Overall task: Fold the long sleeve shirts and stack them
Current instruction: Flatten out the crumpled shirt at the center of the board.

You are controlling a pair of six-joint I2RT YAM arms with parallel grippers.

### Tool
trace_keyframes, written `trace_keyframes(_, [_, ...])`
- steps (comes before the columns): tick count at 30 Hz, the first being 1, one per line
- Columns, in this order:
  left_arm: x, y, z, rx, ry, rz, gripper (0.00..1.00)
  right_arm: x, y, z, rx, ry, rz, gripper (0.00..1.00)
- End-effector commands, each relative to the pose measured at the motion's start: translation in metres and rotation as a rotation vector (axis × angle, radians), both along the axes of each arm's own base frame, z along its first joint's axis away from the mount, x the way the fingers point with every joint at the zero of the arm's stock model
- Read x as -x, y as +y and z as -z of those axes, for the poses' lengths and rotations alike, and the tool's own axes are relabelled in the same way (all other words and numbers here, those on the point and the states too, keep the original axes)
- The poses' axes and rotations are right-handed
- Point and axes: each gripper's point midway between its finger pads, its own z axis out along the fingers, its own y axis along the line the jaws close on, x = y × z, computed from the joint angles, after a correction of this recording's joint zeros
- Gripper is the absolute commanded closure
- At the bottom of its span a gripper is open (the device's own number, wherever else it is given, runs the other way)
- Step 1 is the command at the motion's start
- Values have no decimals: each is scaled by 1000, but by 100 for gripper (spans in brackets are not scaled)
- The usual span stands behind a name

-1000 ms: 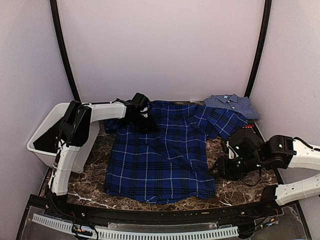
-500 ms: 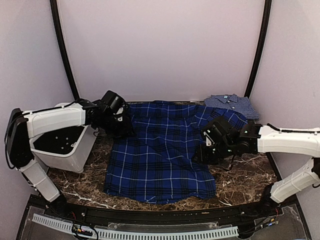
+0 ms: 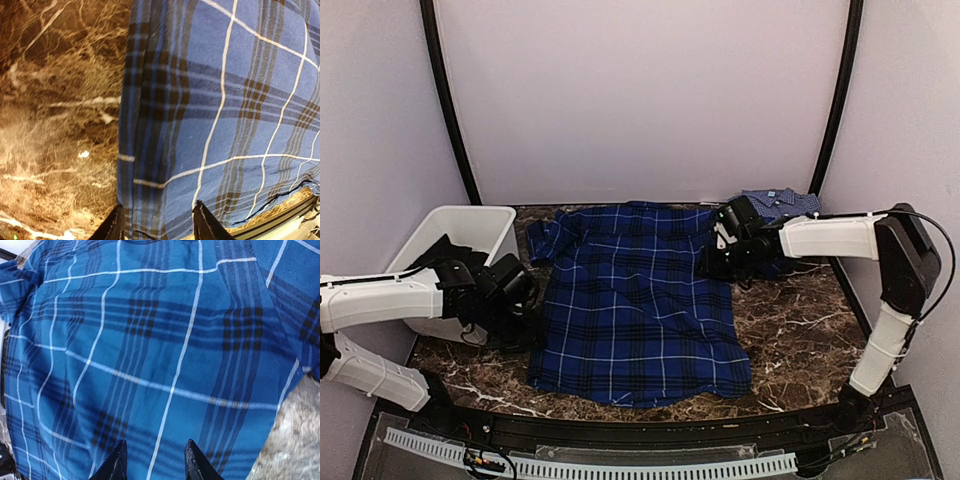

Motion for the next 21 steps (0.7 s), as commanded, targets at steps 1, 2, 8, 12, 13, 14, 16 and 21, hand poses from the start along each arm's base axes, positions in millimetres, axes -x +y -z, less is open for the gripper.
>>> trace_keyframes(1, [16, 18, 5, -79, 34, -44, 54, -29, 9, 4, -21, -40, -42, 64])
trace_keyframes(2, [19, 19, 8, -87, 41, -44, 53, -33, 8, 9, -15, -36, -38, 64])
trace_keyframes(8, [27, 24, 30, -124, 85, -35, 54, -52, 3, 36, 3, 0, -35, 65])
trace_keyframes(12, [30, 21, 49, -143, 124, -10, 60, -59, -6, 54, 23, 31, -20, 66])
trace_keyframes(13, [31, 21, 51, -144, 129, -3, 60, -60, -9, 58, 27, 38, -16, 66])
trace_keyframes(14, [32, 18, 55, -138, 136, 3, 64, -61, -12, 61, 32, 41, -9, 66])
trace_keyframes(16, [37, 18, 62, -138, 162, 13, 69, -64, -19, 66, 50, 46, 2, 66])
trace_keyframes(21, [53, 22, 67, -142, 232, 29, 97, -70, -31, 79, 103, 62, 12, 66])
